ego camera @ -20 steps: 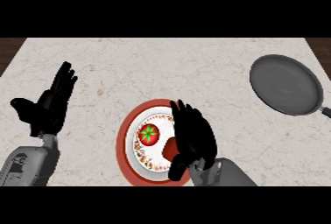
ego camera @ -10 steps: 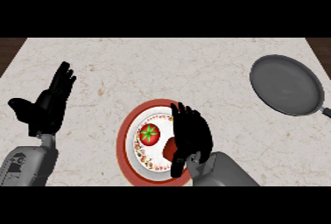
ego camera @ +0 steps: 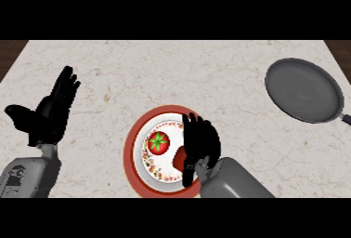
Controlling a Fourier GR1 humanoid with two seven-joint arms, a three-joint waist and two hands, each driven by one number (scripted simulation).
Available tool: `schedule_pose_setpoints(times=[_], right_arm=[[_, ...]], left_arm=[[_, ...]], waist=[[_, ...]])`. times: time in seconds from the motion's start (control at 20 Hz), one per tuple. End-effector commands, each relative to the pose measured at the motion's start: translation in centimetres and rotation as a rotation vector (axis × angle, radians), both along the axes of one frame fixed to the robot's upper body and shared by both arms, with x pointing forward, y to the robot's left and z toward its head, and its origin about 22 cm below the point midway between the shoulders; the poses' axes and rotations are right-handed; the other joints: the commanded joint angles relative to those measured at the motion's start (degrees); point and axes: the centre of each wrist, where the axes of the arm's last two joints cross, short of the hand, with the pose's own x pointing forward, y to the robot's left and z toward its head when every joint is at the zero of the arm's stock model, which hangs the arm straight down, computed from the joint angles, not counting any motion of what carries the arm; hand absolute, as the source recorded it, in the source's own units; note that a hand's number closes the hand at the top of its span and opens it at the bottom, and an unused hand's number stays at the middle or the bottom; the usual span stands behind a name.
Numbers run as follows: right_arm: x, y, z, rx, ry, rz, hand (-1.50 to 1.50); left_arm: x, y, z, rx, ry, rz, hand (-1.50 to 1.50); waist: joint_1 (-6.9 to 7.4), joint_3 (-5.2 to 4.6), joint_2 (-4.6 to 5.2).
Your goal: Pick the bell pepper from the plate and place it in the pan
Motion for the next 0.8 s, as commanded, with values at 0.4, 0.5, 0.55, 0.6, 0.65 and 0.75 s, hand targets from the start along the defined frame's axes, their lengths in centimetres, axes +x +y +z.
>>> schedule_pose_setpoints(times=[0.4, 0.5, 0.55, 0.6, 0.65, 0.75], right_arm=[[-0.1, 0.9, -2.7, -0.039, 0.065, 0.084, 1.50], [0.3, 0.1, -2.5, -0.059, 0.051, 0.091, 1.50], [1.9, 0.4, -2.0, -0.045, 0.052, 0.075, 1.50], [-1.3, 0.9, -4.6, -0.052, 0.048, 0.072, 1.50], [0.9, 1.1, -2.8, -0.050, 0.051, 0.082, 1.50], [-0.4, 1.4, -2.4, -0.054, 0.046, 0.070, 1.50]], left_arm=[[0.1, -1.4, -1.9, 0.019, -0.001, -0.004, 0.00], [-0.1, -0.3, -1.0, 0.007, -0.016, 0.037, 0.00], [-1.0, -0.6, 0.9, 0.009, -0.005, 0.013, 0.00], [-0.2, -2.4, -1.0, 0.021, -0.019, 0.000, 0.00], [1.0, -0.7, 1.1, 0.030, -0.011, 0.014, 0.00], [-0.1, -0.2, 0.5, 0.008, -0.013, -0.003, 0.00]], waist=[[-0.07, 0.01, 0.06], [-0.17, 0.01, 0.00], [0.18, 0.02, -0.02], [-0.08, 0.02, 0.02], [0.05, 0.02, 0.05], [0.05, 0.01, -0.01]])
